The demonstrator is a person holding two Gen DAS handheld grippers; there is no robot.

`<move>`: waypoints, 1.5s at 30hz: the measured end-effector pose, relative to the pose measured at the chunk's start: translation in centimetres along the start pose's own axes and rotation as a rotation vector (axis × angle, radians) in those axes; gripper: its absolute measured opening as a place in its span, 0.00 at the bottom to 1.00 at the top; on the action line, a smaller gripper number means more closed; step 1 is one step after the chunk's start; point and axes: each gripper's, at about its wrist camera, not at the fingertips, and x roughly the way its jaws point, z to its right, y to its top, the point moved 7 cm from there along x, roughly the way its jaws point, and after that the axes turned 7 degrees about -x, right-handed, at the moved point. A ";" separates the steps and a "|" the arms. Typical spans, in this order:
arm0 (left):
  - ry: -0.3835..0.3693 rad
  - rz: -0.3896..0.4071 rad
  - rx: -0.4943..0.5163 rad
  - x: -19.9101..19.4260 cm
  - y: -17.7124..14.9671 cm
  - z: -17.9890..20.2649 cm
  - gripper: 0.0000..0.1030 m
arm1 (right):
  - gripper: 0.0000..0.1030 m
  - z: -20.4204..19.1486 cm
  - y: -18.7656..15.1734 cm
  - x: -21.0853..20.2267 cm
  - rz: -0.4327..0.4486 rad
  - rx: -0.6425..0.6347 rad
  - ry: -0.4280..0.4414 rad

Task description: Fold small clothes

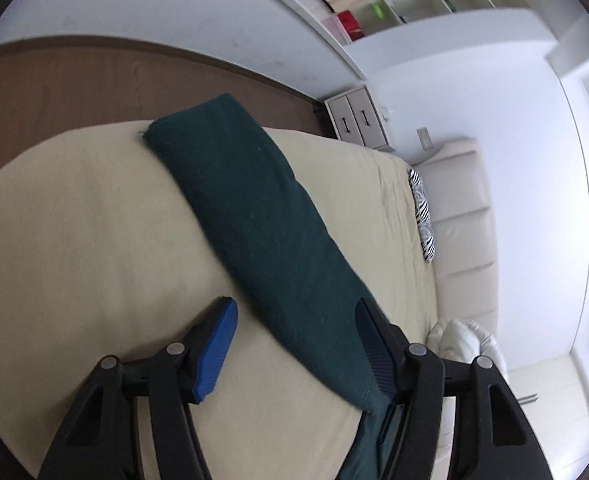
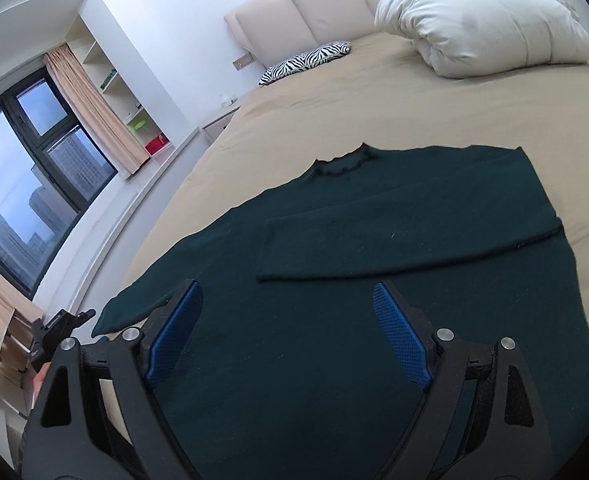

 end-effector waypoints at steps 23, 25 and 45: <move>0.014 0.084 0.430 3.7 -4.1 14.0 0.08 | 0.76 5.4 -0.2 -3.7 0.019 0.106 -0.002; 0.011 0.050 0.599 5.0 -8.3 17.5 0.09 | 0.75 6.4 -0.6 -4.0 0.022 0.123 -0.008; 0.228 -0.300 1.566 15.4 -39.8 14.9 0.64 | 0.76 15.6 -3.2 -5.4 -0.010 0.290 -0.075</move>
